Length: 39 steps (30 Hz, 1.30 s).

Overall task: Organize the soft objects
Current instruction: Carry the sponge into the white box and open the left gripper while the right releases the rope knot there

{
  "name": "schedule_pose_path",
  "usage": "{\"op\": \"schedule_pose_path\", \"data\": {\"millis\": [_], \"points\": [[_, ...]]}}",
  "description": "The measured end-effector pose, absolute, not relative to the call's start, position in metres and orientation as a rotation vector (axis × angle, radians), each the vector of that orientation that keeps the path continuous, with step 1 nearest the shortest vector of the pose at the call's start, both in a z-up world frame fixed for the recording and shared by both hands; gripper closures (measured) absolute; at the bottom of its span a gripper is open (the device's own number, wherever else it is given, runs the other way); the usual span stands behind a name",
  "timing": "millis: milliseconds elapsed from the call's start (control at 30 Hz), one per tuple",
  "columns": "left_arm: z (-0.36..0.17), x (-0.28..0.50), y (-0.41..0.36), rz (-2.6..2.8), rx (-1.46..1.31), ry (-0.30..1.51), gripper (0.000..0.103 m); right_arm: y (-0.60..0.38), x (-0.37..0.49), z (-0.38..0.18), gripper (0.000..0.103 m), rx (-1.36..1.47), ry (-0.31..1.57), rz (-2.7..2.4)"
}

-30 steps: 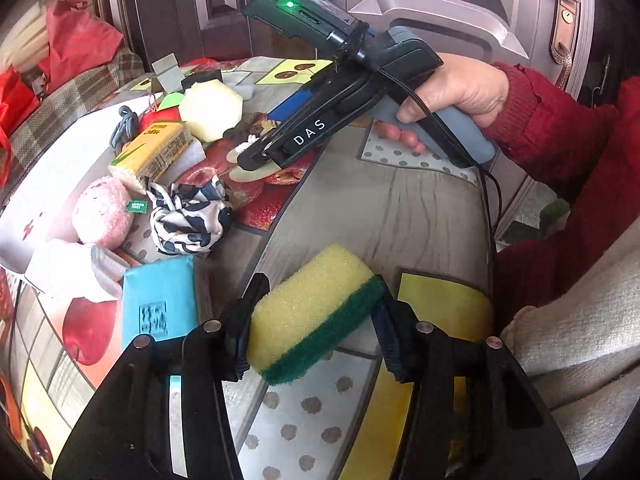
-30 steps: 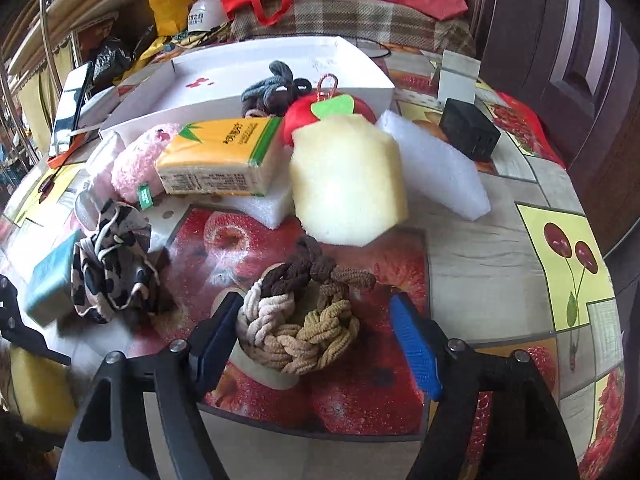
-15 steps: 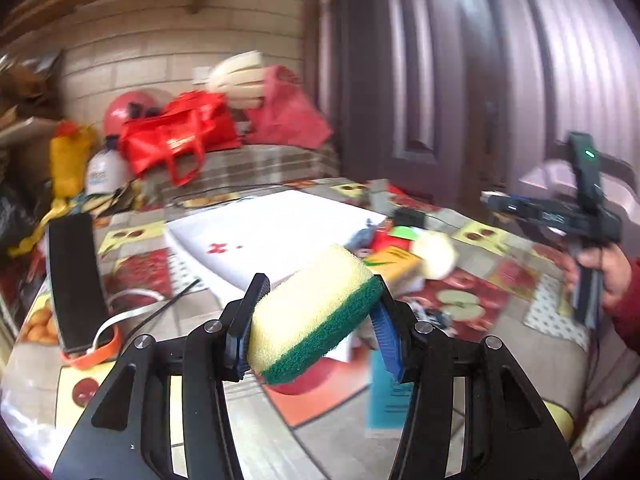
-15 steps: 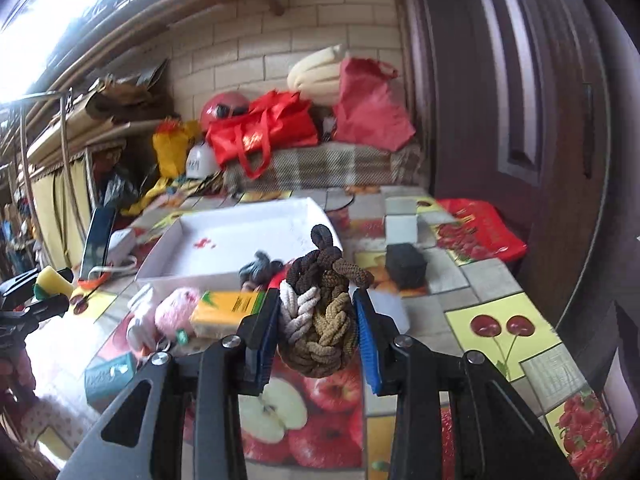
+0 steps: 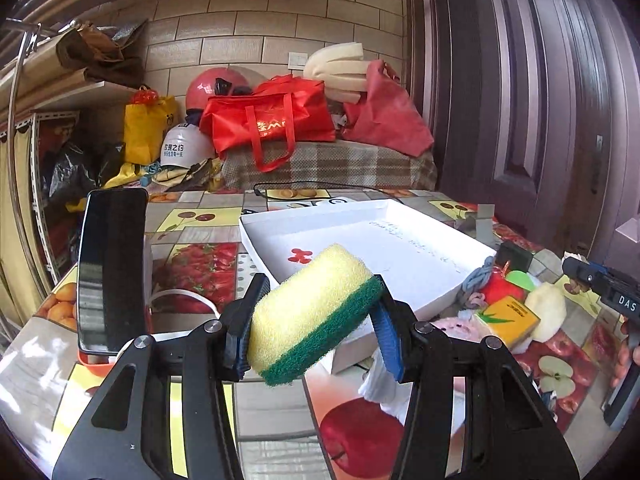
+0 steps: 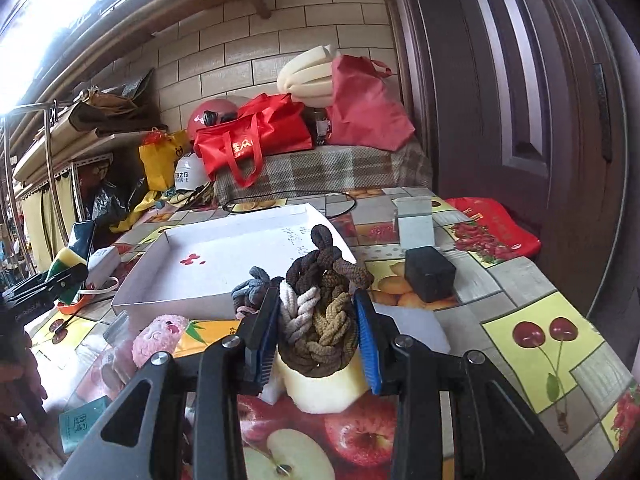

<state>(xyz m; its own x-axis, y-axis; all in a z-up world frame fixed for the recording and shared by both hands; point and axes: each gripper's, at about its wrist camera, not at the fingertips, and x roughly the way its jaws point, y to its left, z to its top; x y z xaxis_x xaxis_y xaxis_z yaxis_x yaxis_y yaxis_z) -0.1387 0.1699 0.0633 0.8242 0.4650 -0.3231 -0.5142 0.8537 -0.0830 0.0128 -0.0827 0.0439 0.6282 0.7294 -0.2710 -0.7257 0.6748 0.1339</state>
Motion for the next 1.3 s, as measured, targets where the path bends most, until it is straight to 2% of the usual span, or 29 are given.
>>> {"op": "schedule_pose_path", "data": {"millis": [467, 767, 1133, 1200, 1233, 1300], "points": [[0.063, -0.082, 0.207, 0.583, -0.218, 0.345, 0.053, 0.000, 0.005, 0.052, 0.067, -0.027, 0.261, 0.947], [0.061, -0.060, 0.236, 0.629, -0.281, 0.353, 0.053, 0.050, 0.006, 0.053, 0.067, -0.048, 0.326, 0.977], [0.055, -0.037, 0.247, 0.593, -0.295, 0.444, 0.053, 0.083, 0.021, 0.045, 0.065, -0.066, 0.466, 0.941], [0.054, -0.037, 0.249, 0.590, -0.309, 0.450, 0.051, 0.086, 0.021, 0.045, 0.061, -0.073, 0.472, 0.932], [0.054, -0.038, 0.250, 0.588, -0.313, 0.449, 0.050, 0.087, 0.021, 0.045, 0.057, -0.079, 0.473, 0.925], [0.055, -0.039, 0.249, 0.595, -0.310, 0.442, 0.036, 0.088, 0.019, 0.046, 0.037, -0.091, 0.468, 0.910]]}}
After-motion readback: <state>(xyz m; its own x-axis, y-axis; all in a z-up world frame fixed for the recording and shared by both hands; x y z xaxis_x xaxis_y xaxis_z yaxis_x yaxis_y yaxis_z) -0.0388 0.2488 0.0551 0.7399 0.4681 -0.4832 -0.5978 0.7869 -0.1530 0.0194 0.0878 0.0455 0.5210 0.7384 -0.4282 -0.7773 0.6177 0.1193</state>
